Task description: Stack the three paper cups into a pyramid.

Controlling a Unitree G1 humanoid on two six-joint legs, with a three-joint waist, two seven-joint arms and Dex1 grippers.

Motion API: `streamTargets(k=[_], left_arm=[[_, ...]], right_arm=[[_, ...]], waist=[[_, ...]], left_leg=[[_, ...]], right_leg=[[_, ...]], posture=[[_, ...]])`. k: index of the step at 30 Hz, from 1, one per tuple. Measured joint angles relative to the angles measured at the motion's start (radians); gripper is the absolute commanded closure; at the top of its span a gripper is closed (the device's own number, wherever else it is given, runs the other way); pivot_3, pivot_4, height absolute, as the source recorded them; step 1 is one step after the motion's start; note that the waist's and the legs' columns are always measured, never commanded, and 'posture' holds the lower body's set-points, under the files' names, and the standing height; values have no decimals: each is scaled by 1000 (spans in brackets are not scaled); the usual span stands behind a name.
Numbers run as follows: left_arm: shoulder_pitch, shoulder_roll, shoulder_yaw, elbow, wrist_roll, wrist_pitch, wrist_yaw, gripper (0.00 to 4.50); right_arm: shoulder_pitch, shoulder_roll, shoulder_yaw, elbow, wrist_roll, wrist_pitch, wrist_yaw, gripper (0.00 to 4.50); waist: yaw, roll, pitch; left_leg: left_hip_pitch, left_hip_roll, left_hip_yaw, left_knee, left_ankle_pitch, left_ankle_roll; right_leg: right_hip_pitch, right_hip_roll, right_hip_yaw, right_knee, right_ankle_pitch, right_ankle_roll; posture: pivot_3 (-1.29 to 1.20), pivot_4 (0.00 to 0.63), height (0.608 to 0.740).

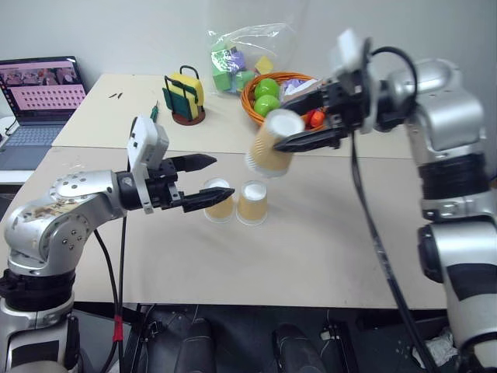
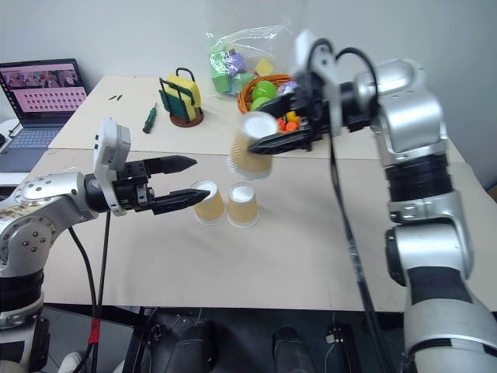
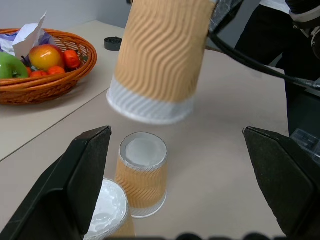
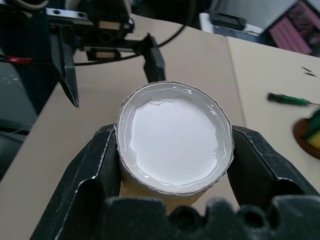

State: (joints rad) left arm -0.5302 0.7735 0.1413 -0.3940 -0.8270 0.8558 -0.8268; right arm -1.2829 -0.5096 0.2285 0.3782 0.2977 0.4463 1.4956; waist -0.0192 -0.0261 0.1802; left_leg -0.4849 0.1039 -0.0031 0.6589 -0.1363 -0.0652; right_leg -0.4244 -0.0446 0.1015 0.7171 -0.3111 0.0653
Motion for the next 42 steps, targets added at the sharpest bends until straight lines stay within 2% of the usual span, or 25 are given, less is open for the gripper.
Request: streamTargets(k=[3, 14, 29, 42], left_arm=[[20, 4, 10, -17, -5, 3, 14, 0], [217, 95, 174, -101, -62, 45, 61, 0], [221, 123, 194, -118, -104, 45, 93, 0], [214, 124, 189, -117, -117, 45, 97, 0]], right_arm=[[-24, 70, 35, 44, -3, -4, 12, 1796], [-60, 120, 37, 258, -61, -127, 30, 1796], [-61, 166, 35, 448, -139, -273, 34, 1796], [-74, 162, 21, 509, -151, -318, 44, 1796]], waist=[[6, 0, 0], [5, 1, 1], [5, 1, 1], [6, 1, 1]], left_leg=[[0, 0, 0, 0, 0, 0], [-1, 0, -1, 0, 0, 0], [-1, 0, -1, 0, 0, -1], [-1, 0, -1, 0, 0, -1]], right_leg=[[0, 0, -1, 0, 0, 0], [-1, 0, -2, 0, 0, -1], [-1, 0, -2, 0, 0, -1], [-1, 0, -2, 0, 0, -1]], posture=[[0, 150, 669], [0, 150, 669], [0, 150, 669], [0, 150, 669]])
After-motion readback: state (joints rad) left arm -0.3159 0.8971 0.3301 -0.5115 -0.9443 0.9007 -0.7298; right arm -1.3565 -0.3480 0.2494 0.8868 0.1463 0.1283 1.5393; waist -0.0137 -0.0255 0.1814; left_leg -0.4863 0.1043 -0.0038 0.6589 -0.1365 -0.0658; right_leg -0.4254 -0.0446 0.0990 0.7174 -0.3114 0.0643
